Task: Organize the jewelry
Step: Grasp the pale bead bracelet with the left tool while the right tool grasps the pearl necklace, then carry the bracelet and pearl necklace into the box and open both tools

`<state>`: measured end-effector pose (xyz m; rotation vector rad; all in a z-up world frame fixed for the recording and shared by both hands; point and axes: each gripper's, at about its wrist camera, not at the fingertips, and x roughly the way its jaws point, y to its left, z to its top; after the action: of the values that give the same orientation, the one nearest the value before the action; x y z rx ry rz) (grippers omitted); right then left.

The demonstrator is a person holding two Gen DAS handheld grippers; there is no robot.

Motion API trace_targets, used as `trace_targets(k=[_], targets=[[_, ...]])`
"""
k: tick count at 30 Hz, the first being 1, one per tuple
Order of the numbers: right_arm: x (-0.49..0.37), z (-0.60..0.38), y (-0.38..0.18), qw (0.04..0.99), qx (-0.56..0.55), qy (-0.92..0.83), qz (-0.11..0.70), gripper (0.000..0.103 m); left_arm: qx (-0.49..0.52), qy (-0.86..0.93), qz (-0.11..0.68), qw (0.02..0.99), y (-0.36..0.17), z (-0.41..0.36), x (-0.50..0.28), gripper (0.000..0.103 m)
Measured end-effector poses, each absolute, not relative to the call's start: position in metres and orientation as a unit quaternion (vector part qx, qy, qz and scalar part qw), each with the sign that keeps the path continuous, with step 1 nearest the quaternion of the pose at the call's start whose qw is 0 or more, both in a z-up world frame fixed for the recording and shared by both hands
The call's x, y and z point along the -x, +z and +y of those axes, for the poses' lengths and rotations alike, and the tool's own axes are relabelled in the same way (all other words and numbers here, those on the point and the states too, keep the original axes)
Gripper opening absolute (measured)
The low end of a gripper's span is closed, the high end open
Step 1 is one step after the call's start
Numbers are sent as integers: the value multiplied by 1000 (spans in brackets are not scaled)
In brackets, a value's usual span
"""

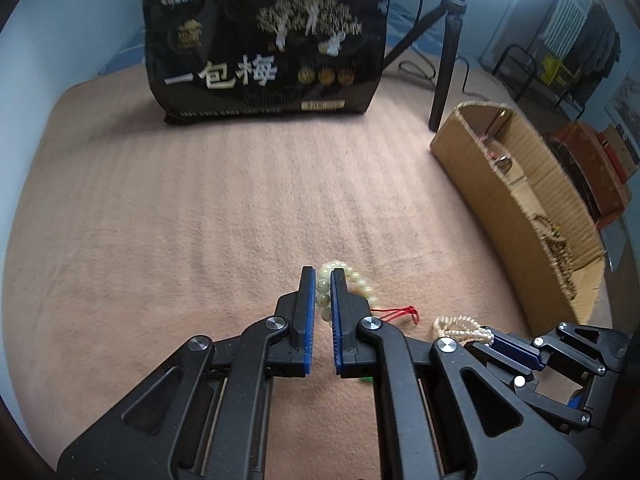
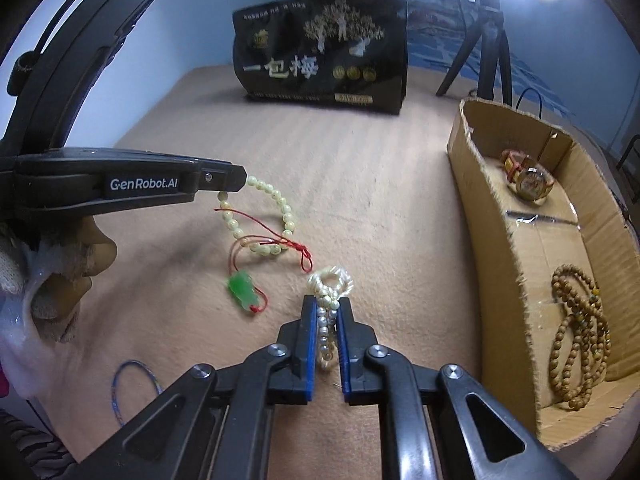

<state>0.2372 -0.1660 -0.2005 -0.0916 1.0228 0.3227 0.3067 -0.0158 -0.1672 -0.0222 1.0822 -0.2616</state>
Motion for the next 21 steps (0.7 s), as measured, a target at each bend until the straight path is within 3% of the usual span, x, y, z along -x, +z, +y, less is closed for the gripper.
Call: trace_targets(k=[21], targets=[[-204, -184, -121, 894, 13, 179, 411, 7, 73, -121, 456, 879, -97, 4, -274, 5]])
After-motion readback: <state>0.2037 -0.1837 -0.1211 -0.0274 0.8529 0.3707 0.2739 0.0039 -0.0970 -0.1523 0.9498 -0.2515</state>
